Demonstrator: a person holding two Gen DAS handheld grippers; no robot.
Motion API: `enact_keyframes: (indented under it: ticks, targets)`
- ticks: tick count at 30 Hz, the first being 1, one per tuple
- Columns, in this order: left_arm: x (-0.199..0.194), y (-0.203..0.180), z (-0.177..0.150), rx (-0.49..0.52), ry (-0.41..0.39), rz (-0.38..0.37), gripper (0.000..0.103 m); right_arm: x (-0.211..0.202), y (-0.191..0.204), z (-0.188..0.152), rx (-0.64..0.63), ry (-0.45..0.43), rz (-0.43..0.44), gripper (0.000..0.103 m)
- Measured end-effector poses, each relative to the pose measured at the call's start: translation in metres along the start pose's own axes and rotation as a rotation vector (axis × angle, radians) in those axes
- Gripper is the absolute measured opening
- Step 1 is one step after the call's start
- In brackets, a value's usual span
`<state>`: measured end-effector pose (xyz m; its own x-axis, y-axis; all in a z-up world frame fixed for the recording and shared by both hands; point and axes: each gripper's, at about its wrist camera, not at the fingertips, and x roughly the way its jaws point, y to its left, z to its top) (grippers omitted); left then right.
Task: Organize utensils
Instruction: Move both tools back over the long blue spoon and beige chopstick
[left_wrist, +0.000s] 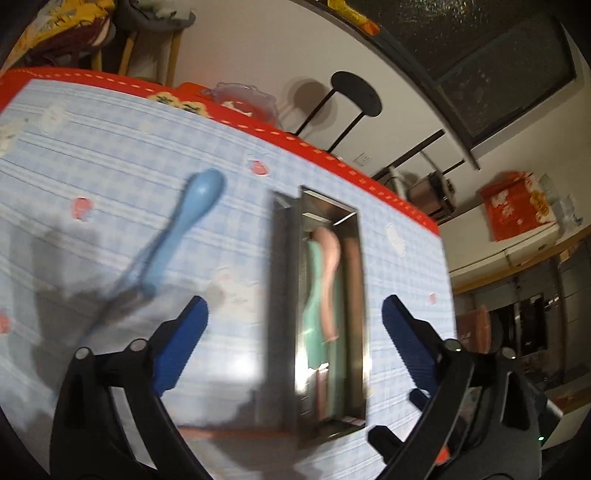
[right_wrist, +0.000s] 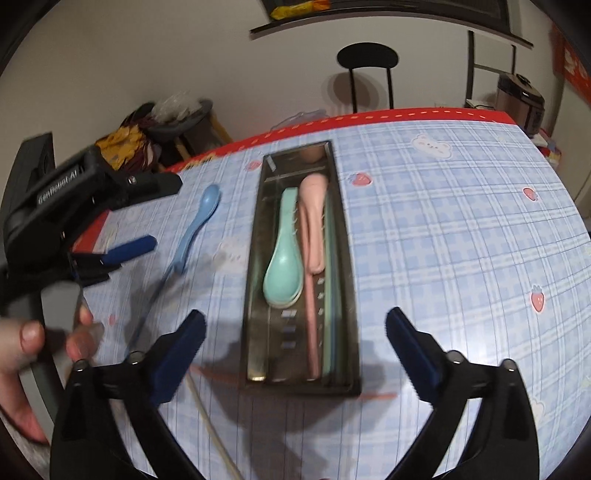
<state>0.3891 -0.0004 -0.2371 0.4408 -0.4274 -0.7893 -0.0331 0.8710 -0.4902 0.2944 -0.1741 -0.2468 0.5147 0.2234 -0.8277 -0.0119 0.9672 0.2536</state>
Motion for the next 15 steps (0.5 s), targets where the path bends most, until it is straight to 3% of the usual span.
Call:
enact_keyframes:
  ticks: [4, 10, 15]
  targets:
    - [-0.019, 0.018, -0.01, 0.072, 0.005, 0.085, 0.097, -0.005, 0.015, -0.024, -0.035, 0.005, -0.032, 0.097]
    - [-0.048, 0.052, -0.036, 0.274, 0.007, 0.212, 0.097, -0.003, 0.031, -0.062, -0.08, 0.029, -0.047, 0.097]
    - [-0.061, 0.091, -0.06, 0.329, 0.047, 0.248, 0.097, 0.0, 0.043, -0.084, -0.1, 0.046, -0.004, 0.097]
